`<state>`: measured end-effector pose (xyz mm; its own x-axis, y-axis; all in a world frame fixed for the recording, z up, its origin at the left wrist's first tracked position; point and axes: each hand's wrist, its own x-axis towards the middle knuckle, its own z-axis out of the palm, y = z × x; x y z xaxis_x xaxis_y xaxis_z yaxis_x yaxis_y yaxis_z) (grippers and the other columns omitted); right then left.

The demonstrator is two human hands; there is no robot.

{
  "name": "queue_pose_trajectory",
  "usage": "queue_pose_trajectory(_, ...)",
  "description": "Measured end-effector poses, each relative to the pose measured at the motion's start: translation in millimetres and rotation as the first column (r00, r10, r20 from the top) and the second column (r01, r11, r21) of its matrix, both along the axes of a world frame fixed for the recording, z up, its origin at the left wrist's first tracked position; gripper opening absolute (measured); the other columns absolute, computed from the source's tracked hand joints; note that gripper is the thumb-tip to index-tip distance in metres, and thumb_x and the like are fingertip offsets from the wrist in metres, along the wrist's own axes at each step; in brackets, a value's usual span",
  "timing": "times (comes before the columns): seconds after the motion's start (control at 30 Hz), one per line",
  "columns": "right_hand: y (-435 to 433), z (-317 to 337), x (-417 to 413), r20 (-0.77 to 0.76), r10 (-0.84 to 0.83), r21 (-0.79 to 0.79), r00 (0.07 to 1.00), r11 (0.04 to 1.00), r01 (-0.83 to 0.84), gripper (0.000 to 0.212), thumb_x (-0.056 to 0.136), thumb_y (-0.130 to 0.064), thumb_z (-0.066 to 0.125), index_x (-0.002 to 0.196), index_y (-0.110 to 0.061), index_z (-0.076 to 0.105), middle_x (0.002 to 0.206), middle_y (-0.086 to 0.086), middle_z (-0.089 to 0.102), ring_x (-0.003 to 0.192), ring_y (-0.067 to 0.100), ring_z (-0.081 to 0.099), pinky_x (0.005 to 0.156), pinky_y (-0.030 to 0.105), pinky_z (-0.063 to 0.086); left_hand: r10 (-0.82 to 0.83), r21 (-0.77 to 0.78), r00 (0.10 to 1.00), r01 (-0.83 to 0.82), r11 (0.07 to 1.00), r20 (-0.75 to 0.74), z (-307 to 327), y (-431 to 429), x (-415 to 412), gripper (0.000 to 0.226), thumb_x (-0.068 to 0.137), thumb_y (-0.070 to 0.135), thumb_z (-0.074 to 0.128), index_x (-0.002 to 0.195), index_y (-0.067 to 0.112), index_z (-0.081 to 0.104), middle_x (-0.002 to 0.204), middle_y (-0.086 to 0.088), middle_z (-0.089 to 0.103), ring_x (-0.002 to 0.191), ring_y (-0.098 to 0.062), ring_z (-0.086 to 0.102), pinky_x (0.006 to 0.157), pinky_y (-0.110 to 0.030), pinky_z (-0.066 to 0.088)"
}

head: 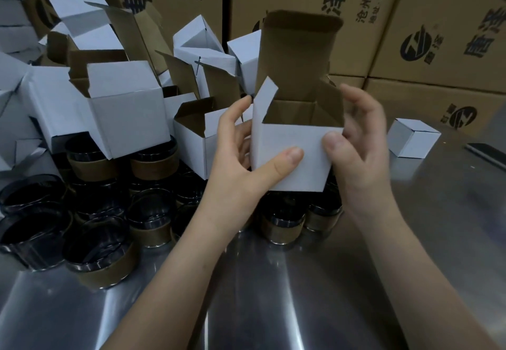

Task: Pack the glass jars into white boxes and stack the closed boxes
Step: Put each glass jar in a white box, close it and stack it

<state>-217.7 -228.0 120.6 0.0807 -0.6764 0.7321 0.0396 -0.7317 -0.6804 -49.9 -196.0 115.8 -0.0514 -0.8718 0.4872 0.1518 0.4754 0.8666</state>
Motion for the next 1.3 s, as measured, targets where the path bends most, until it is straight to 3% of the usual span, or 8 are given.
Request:
queue_pose_trajectory(0.1, -5.3, -2.7, -8.8, -0.012, -0.029, 0.063, 1.0, 0.998, 0.03, 0.042, 0.087, -0.037, 0.058, 0.127, -0.026, 0.05, 0.122, -0.007, 0.062, 0.118, 0.016, 0.059, 0.092, 0.031, 0.051, 0.063, 0.017, 0.998, -0.063, 0.998, 0.006, -1.7, -1.8, -1.2, 0.086, 0.068, 0.037, 0.08, 0.14, 0.036, 0.034, 0.129, 0.004, 0.057, 0.113, -0.007, 0.061, 0.083, -0.022, 0.055)
queue_pose_trajectory(0.23, -8.7, -3.1, -27.2, -0.1, -0.232, 0.125, 0.968, 0.962, 0.243, 0.031, 0.092, -0.042, 0.046, 0.088, -0.023, 0.07, 0.085, 0.001, 0.07, 0.081, 0.013, 0.066, 0.071, 0.024, 0.053, 0.11, 0.055, 0.994, -0.11, 0.992, 0.013, -3.4, -4.8, -0.1, 0.087, 0.067, 0.035, 0.078, 0.142, 0.037, 0.033, 0.129, 0.01, 0.053, 0.108, 0.001, 0.059, 0.077, -0.015, 0.053)
queue_pose_trajectory(0.37, -7.6, -0.3, -43.2, -0.268, -0.328, 0.169, 0.906, 0.91, 0.379, 0.027, 0.089, -0.032, 0.058, 0.066, -0.022, 0.067, 0.061, -0.004, 0.064, 0.057, 0.005, 0.057, 0.055, 0.015, 0.046, 0.129, 0.068, 0.992, -0.13, 0.989, 0.014, -5.8, -5.3, -0.5, 0.085, 0.067, 0.031, 0.078, 0.14, 0.035, 0.034, 0.128, 0.007, 0.053, 0.11, -0.005, 0.059, 0.078, -0.018, 0.054)
queue_pose_trajectory(0.53, -5.9, 4.2, -52.7, -0.691, -0.143, 0.242, 0.708, 0.878, 0.413, 0.024, 0.074, -0.053, 0.07, 0.077, -0.029, 0.07, 0.073, -0.008, 0.068, 0.064, 0.008, 0.06, 0.061, 0.027, 0.047, 0.184, 0.081, 0.983, -0.184, 0.98, 0.016, -8.4, -7.4, -1.4, 0.084, 0.064, 0.036, 0.079, 0.137, 0.033, 0.038, 0.129, 0.006, 0.056, 0.113, -0.009, 0.059, 0.081, -0.018, 0.054)
queue_pose_trajectory(0.7, -4.4, 7.4, -56.7, -0.798, -0.032, 0.27, 0.602, 0.874, 0.403, 0.057, 0.05, -0.072, 0.069, 0.098, -0.042, 0.066, 0.096, -0.023, 0.065, 0.064, 0.002, 0.056, 0.056, 0.018, 0.041, 0.229, 0.085, 0.972, -0.232, 0.969, 0.044, -11.5, -9.2, -3.6, 0.087, 0.064, 0.041, 0.08, 0.139, 0.031, 0.037, 0.129, 0.009, 0.057, 0.115, -0.007, 0.058, 0.088, -0.021, 0.055)
queue_pose_trajectory(0.97, -2.4, 2.4, -52.2, -0.901, -0.012, 0.17, 0.434, 0.91, 0.378, 0.056, 0.059, -0.039, 0.087, 0.102, -0.048, 0.052, 0.105, -0.026, 0.056, 0.098, -0.016, 0.048, 0.071, 0.005, 0.039, 0.249, 0.082, 0.962, -0.259, 0.962, 0.115, -13.7, -11.2, -6.6, 0.095, 0.063, 0.046, 0.078, 0.142, 0.036, 0.027, 0.134, 0.017, 0.049, 0.118, -0.001, 0.054, 0.092, -0.024, 0.053)
queue_pose_trajectory(1.13, -0.8, 4.7, -54.1, -0.864, 0.001, 0.227, 0.503, 0.893, 0.389, 0.051, 0.06, -0.04, 0.086, 0.102, -0.045, 0.057, 0.1, -0.019, 0.059, 0.082, -0.001, 0.054, 0.064, 0.015, 0.045, 0.255, 0.007, 0.951, -0.26, 0.966, 0.175, -15.7, -10.2, -4.0, 0.093, 0.077, 0.03, 0.08, 0.143, 0.047, 0.016, 0.128, 0.018, 0.047, 0.117, -0.002, 0.052, 0.095, -0.025, 0.05)
queue_pose_trajectory(1.3, -0.8, 8.0, -63.6, -0.75, 0.056, 0.372, 0.659, 0.859, 0.351, 0.049, 0.057, -0.051, 0.084, 0.1, -0.041, 0.064, 0.098, -0.008, 0.061, 0.074, 0.007, 0.052, 0.067, 0.022, 0.046, 0.243, -0.014, 0.944, -0.247, 0.969, 0.225, -15.4, -9.8, -3.9, 0.083, 0.077, 0.037, 0.074, 0.137, 0.061, 0.022, 0.14, 0.009, 0.036, 0.13, -0.014, 0.043, 0.103, -0.043, 0.048)
